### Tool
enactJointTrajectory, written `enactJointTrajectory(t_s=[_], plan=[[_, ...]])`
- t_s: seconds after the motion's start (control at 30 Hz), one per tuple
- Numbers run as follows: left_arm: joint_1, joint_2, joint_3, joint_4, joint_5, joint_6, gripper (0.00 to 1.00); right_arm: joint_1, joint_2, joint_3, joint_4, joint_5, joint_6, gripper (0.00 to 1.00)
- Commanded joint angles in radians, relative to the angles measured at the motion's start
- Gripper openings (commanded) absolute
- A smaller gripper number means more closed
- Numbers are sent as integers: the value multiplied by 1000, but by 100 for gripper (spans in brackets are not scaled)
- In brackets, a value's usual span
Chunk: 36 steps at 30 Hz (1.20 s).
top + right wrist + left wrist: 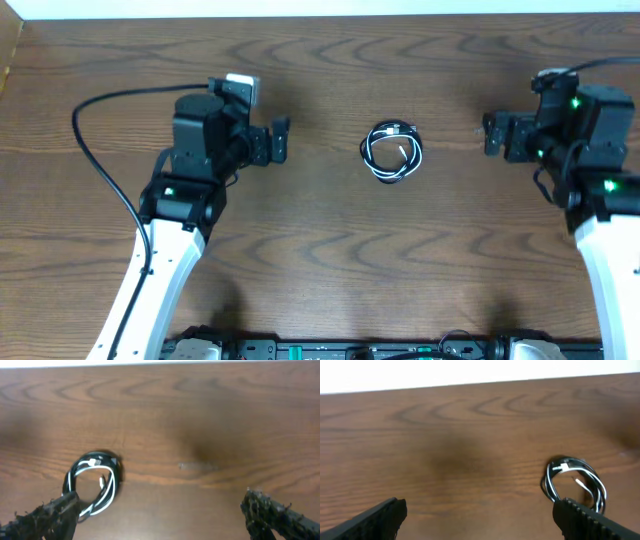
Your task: Untangle cables
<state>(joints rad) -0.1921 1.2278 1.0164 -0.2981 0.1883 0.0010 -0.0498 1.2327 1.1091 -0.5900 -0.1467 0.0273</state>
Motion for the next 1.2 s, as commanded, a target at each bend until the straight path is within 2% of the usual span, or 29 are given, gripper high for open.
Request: enactJointTrajectory(t_s=[0.0, 0.13, 0.3, 0.5, 0.6, 0.83, 1.07, 1.17], plan=[[-35, 13, 77, -52, -103, 10, 98, -3, 78, 121, -69, 33, 47, 99], [-72, 22, 80, -74, -105, 3, 98, -3, 168, 246, -175, 54, 68, 99], [-102, 65, 80, -82, -112, -61, 98, -3, 251, 332, -268, 75, 116, 99], [-160, 137, 80, -80, -161, -106, 98, -3, 306, 336, -346, 172, 205, 99], [-185, 159, 80, -61, -208, -135, 98, -3, 319, 335, -350, 175, 204, 99], [-228, 242, 97, 69, -204, -146, 98, -3, 323, 335, -378, 174, 187, 99], [-261, 358, 134, 120, -29, -99, 98, -3, 323, 335, -367, 174, 158, 99], [-281, 406, 134, 164, 16, -99, 98, -2, 323, 335, -356, 140, 86, 99]])
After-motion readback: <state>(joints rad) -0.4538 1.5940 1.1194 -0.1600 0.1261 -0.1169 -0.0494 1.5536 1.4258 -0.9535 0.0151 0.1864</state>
